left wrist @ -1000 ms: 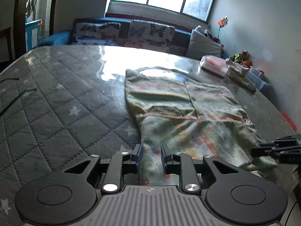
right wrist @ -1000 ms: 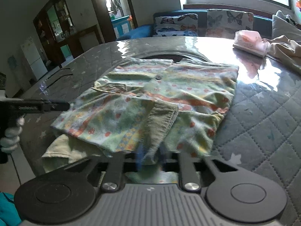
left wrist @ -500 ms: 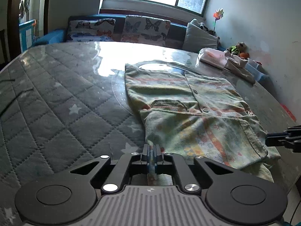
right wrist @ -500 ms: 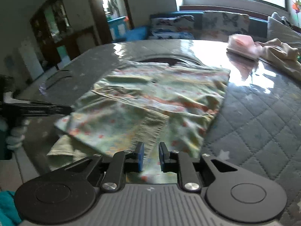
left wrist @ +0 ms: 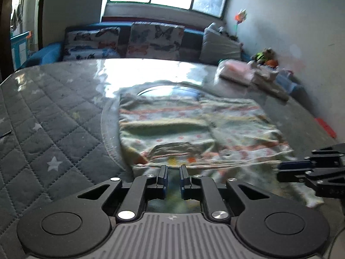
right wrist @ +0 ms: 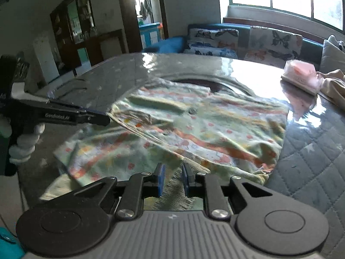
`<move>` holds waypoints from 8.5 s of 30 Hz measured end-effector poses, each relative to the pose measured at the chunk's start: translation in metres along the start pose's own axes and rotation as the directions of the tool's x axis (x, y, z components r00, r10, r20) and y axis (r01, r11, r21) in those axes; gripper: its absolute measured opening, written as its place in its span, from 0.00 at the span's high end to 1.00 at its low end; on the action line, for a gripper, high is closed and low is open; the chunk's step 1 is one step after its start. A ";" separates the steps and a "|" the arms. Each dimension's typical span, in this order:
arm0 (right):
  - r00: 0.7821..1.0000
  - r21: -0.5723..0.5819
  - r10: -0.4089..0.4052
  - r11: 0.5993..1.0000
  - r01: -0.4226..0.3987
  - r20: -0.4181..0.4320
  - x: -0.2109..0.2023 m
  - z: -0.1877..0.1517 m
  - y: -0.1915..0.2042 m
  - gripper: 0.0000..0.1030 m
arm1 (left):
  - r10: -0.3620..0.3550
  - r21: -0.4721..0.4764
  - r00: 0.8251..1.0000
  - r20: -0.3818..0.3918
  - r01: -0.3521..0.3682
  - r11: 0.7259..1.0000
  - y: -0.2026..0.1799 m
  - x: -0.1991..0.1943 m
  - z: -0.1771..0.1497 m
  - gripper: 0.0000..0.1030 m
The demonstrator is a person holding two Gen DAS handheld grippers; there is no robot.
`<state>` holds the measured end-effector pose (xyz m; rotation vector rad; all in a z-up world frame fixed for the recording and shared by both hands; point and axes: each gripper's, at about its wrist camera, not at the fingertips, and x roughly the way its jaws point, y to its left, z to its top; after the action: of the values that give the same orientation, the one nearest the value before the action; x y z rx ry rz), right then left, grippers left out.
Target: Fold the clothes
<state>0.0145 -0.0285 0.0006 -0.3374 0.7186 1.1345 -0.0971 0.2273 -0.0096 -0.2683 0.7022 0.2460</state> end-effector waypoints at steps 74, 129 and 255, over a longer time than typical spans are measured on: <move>0.980 -0.072 0.187 0.979 -0.192 -0.074 -0.027 0.015 0.005 0.88 | -0.165 0.229 0.986 0.013 0.158 0.961 -0.041 -0.097 -0.037 0.29; 0.985 -0.197 0.172 0.966 -0.166 0.015 -0.110 0.019 0.005 0.93 | -0.231 0.418 0.959 0.166 0.143 0.897 -0.055 -0.117 -0.021 0.94; 0.989 0.022 -0.113 0.994 0.111 0.091 -0.035 -0.045 -0.025 0.80 | -0.052 0.011 0.995 0.084 0.052 0.999 -0.036 -0.030 -0.041 0.54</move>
<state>0.0137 -0.0892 -0.0115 -0.3053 0.6197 1.0307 -0.1325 0.1761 -0.0141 -0.2654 0.6116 0.2033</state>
